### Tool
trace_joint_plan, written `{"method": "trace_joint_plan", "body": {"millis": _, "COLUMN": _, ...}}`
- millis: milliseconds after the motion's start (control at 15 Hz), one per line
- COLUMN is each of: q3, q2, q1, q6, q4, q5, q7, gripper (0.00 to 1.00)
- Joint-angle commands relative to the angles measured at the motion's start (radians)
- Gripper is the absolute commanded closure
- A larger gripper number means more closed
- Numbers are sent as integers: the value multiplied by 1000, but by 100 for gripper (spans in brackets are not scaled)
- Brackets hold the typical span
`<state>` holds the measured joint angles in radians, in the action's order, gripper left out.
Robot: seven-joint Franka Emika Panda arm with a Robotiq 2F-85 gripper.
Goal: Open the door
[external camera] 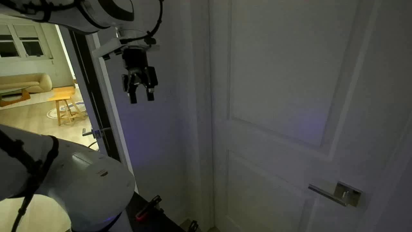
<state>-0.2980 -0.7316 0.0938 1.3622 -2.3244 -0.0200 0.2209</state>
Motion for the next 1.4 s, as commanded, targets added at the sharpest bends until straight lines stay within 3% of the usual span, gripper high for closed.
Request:
{"method": "trace_joint_plan", "body": {"millis": 0, "q3": 12, "q2": 5, "q1": 18, "q6": -1, "q4": 2, "q5": 6, "q7": 10, "gripper": 0}}
{"method": "trace_joint_plan", "body": {"millis": 133, "q3": 12, "q2": 5, "q1": 18, "q6": -1, "q4": 2, "q5": 6, "q7": 10, "gripper": 0}}
{"method": "trace_joint_plan", "body": {"millis": 267, "q3": -34, "q2": 19, "q1": -27, "q6": -7, "q4": 7, "q5": 17, "q7": 148, "gripper": 0}}
{"method": "trace_joint_plan", "body": {"millis": 667, "q3": -64, "q2": 55, "q1": -100, "q6": 43, "q4": -9, "q5": 22, "q7": 428, "gripper": 0}}
{"method": "trace_joint_plan", "body": {"millis": 1333, "q3": 69, "q2": 99, "q1": -226, "q6": 149, "q4": -71, "q5": 135, "q7": 785, "gripper": 0}}
